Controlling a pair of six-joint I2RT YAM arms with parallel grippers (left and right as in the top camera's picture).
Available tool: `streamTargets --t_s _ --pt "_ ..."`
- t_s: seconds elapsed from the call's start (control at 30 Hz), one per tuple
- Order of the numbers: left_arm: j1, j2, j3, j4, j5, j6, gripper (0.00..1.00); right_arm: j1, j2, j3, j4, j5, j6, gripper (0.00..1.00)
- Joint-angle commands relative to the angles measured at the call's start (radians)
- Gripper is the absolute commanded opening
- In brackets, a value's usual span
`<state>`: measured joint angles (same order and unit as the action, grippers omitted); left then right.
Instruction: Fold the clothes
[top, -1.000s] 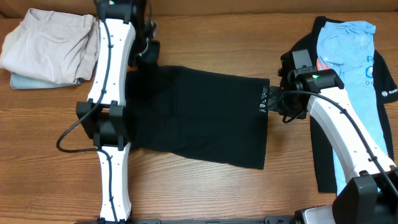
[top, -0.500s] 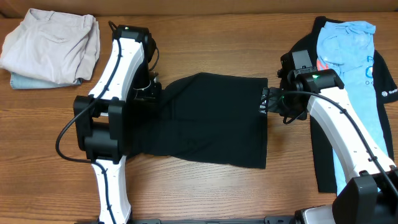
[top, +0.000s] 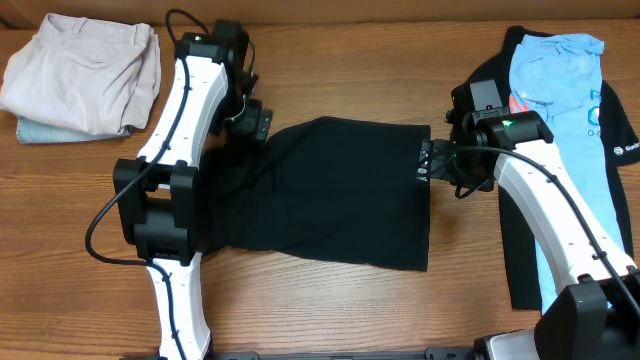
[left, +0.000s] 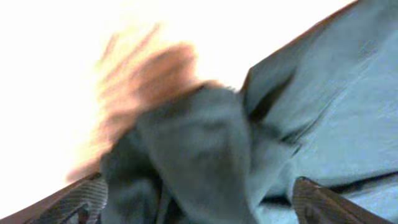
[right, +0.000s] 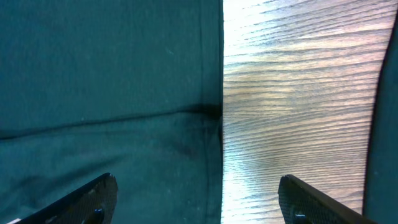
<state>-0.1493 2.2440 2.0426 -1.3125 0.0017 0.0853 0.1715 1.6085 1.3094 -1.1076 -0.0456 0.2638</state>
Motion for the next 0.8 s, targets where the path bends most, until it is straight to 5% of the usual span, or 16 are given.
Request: streamTargets --t_s 0.0,0.13,0.4,0.63,0.77 --pt "-0.009 0.008 0.001 0.013 0.08 0.122 0.99 -0.004 -0.004 0.016 0.006 -0.001 -0.003 0.87" --pt "-0.01 0.058 0.001 -0.024 0.077 0.128 0.94 -0.004 -0.004 0.016 0.006 -0.001 -0.003 0.87" --pt "-0.006 0.097 0.0 -0.04 0.077 0.128 0.66 -0.004 -0.004 0.016 0.017 -0.002 -0.003 0.87" --pt "-0.006 0.097 0.001 0.068 0.076 0.116 0.04 -0.003 -0.004 0.016 0.017 -0.002 -0.003 0.87" --pt "-0.006 0.097 0.019 0.095 0.061 0.116 0.04 -0.003 -0.004 0.016 0.022 -0.001 -0.003 0.87"
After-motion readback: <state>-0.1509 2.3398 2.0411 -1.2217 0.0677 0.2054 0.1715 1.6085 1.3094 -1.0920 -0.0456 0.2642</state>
